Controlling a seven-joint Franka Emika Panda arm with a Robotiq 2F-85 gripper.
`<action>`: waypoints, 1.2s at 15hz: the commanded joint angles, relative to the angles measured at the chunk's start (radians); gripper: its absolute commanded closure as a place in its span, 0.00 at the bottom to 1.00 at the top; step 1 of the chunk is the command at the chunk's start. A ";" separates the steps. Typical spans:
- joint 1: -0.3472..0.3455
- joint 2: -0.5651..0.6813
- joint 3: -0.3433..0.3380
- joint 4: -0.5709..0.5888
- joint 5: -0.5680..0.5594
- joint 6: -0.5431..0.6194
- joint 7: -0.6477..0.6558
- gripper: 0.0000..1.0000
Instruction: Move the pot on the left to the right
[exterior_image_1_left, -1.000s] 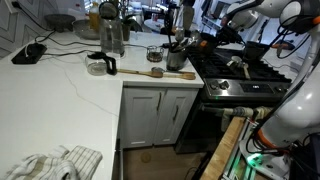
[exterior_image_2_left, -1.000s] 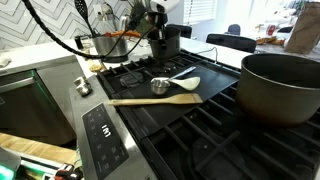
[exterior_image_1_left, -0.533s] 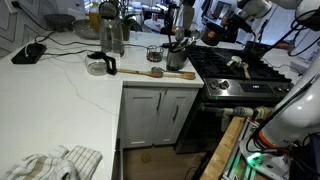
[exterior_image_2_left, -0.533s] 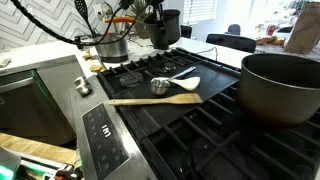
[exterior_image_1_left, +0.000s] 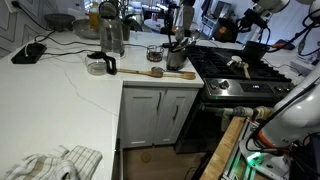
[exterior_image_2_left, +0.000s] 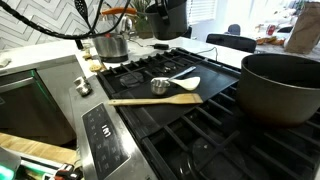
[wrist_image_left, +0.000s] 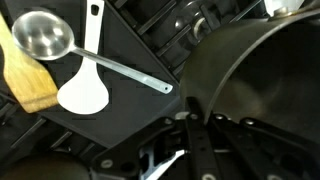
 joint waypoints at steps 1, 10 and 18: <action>-0.032 -0.048 -0.027 -0.033 0.007 -0.026 0.004 0.99; -0.094 -0.123 -0.092 -0.097 -0.019 -0.051 0.014 0.99; -0.098 -0.198 -0.116 -0.142 -0.099 -0.055 0.010 0.96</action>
